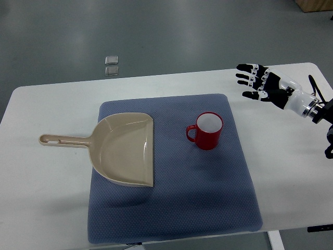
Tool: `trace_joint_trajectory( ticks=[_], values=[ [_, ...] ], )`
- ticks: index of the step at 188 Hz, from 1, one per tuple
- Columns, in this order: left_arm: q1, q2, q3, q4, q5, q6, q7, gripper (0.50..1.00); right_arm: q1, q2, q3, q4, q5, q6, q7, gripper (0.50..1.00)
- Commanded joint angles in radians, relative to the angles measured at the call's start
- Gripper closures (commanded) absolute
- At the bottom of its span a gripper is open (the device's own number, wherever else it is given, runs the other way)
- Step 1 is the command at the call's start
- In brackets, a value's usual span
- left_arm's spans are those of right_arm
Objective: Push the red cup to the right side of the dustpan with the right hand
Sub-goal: 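Move the right hand down to the red mug's side farthest from the dustpan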
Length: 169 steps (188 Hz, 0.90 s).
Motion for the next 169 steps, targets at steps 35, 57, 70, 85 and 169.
trace_joint_trajectory(
  ticks=[35,57,70,85,169],
  values=[
    [0.000,0.000,0.000,0.000,0.000,-0.001,-0.001,0.500,-0.042,0.017,-0.007,0.003,-0.098,0.000,0.005,0.566],
    [0.000,0.000,0.000,0.000,0.000,-0.001,-0.001,0.500,-0.049,0.022,-0.014,0.004,-0.098,0.000,0.005,0.566],
    [0.000,0.000,0.000,0.000,0.000,-0.001,-0.001,0.500,-0.058,0.030,-0.014,0.007,-0.098,0.000,0.005,0.566],
    [0.000,0.000,0.000,0.000,0.000,-0.001,-0.001,0.500,-0.069,0.039,-0.014,0.012,-0.098,0.000,0.005,0.566],
    [0.000,0.000,0.000,0.000,0.000,-0.001,-0.001,0.500,-0.116,0.102,0.005,0.020,-0.095,0.000,0.005,0.566]
  ],
)
